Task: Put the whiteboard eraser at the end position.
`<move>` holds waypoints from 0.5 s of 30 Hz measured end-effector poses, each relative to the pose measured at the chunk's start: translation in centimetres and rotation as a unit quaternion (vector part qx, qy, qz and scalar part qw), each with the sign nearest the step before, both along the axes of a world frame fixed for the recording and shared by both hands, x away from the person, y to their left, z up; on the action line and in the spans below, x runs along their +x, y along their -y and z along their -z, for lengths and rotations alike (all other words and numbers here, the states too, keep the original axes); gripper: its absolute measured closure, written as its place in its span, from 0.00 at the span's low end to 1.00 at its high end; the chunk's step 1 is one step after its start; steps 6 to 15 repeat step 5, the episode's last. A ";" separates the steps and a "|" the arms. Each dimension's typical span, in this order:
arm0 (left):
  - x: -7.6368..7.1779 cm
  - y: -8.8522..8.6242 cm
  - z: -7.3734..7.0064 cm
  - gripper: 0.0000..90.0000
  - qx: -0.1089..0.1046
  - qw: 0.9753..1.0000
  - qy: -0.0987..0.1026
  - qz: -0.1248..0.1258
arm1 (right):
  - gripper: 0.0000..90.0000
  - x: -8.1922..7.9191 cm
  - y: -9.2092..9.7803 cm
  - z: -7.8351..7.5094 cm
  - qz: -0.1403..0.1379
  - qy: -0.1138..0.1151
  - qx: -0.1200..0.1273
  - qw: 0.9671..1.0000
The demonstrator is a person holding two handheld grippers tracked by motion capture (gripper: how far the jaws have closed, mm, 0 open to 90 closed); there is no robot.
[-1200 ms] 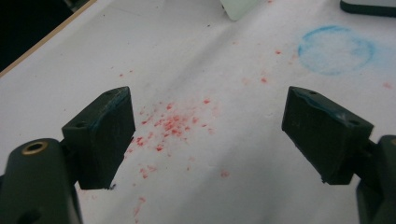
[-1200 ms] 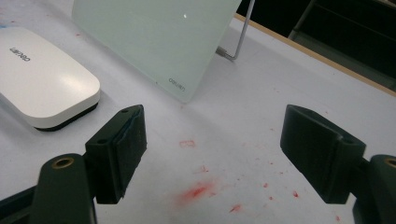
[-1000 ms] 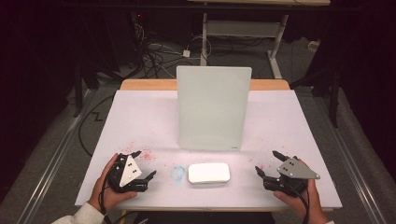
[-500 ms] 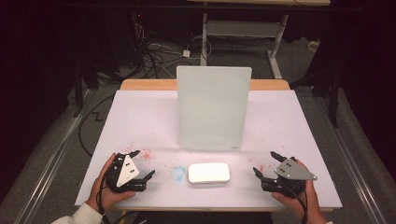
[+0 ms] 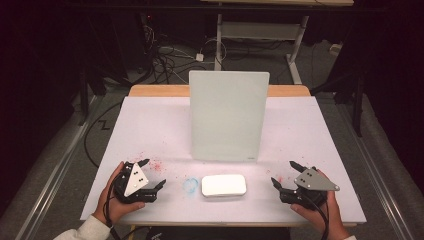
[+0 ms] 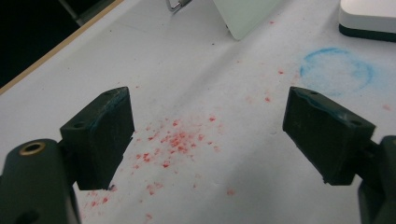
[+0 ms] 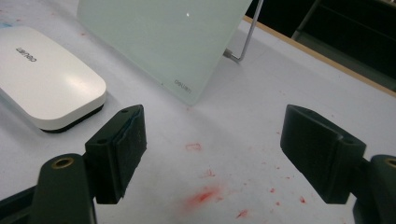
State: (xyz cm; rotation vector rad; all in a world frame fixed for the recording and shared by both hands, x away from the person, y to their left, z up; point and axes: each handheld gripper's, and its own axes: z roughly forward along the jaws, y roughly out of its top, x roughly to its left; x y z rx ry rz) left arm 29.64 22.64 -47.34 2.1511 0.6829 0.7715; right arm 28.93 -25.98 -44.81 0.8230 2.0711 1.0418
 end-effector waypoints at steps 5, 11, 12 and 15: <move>0.0 0.2 0.0 0.18 0.001 1.000 0.001 -0.001 | 0.25 -0.3 -0.1 0.0 -0.006 -0.001 0.001 1.000; 0.0 0.2 0.0 0.18 0.001 1.000 0.001 -0.001 | 0.25 -0.3 -0.1 0.0 -0.006 -0.001 0.001 1.000; 0.0 0.2 0.0 0.18 0.001 1.000 0.001 -0.001 | 0.25 -0.3 -0.1 0.0 -0.006 -0.001 0.001 1.000; 0.0 0.2 0.0 0.18 0.001 1.000 0.001 -0.001 | 0.25 -0.3 -0.1 0.0 -0.006 -0.001 0.001 1.000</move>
